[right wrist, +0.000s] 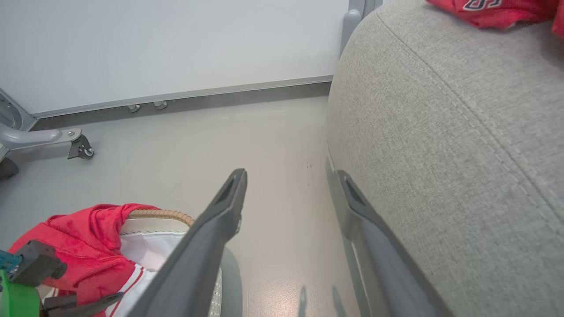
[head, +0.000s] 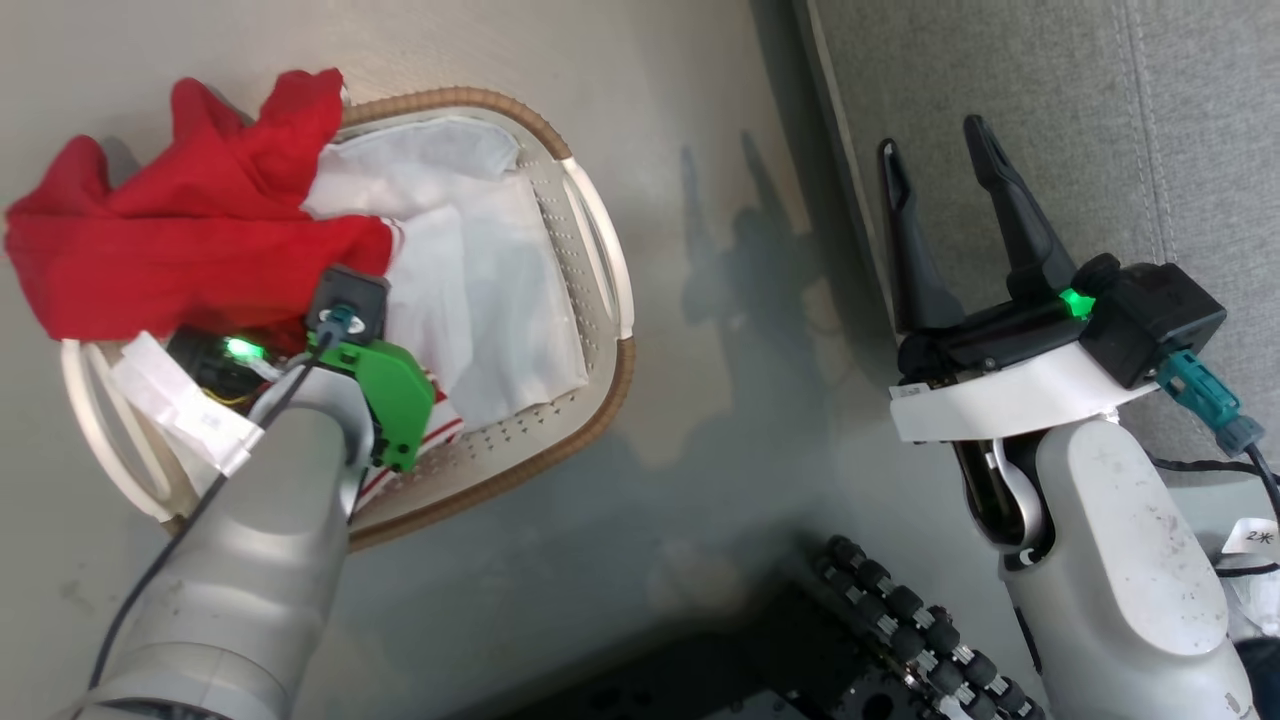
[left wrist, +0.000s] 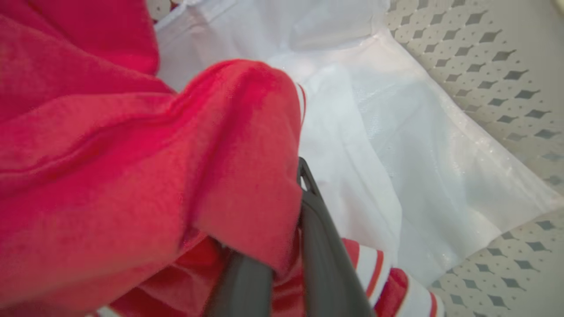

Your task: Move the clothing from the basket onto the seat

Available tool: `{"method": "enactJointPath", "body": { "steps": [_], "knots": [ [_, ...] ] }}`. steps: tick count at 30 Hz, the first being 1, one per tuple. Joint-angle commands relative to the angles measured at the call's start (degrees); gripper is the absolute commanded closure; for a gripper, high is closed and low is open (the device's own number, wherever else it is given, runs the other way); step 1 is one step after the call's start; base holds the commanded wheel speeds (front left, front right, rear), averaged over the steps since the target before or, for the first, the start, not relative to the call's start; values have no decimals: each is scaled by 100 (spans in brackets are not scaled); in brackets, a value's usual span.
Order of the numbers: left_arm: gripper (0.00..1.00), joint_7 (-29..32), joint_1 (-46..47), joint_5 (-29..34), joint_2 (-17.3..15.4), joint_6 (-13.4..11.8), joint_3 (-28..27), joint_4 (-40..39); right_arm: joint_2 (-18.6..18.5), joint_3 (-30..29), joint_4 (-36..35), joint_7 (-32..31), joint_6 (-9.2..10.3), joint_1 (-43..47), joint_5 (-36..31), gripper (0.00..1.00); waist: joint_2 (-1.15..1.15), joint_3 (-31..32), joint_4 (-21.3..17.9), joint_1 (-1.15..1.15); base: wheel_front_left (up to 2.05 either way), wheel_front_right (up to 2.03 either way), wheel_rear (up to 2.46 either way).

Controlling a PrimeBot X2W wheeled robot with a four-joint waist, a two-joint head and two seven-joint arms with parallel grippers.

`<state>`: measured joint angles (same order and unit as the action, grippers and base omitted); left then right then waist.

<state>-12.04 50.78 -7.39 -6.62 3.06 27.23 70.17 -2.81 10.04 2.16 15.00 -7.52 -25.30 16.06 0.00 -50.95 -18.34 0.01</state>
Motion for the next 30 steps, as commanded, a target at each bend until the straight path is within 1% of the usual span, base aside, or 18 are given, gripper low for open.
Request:
{"method": "enactJointPath", "body": {
  "steps": [1,7,12,15,20,24,26,30],
  "knots": [
    [100,-72,-88,-38,38,55,18,-48,-17,-30,65,28,6,29,-43,0,0,292,171,-1,0,0,0],
    [100,-246,-321,-89,193,233,189,-252,-18,-123,348,28,6,197,-228,0,0,939,450,-1,0,0,0],
    [100,-313,-561,-135,229,344,329,-574,-19,-188,510,28,6,384,-382,0,0,1550,666,-1,0,0,0],
    [100,-319,-719,-127,205,380,409,-909,-19,-255,634,28,6,527,-483,0,0,1972,804,-1,0,0,0],
    [100,-316,-1036,-28,25,427,688,-1700,-20,-310,787,28,6,786,-624,0,0,2626,965,-1,0,0,0],
    [100,-318,-1165,-45,-183,441,961,-2318,-19,-327,932,28,6,1001,-696,0,0,3158,1058,-1,0,0,0],
    [100,-318,-1139,-102,-302,444,1189,-2583,-20,-314,999,28,6,1088,-719,0,0,3371,1091,-1,0,0,0],
    [100,-255,-856,-256,-641,442,1567,-3095,-19,-278,1087,28,6,1266,-757,0,0,3751,1131,-1,0,0,0]
  ]
}}
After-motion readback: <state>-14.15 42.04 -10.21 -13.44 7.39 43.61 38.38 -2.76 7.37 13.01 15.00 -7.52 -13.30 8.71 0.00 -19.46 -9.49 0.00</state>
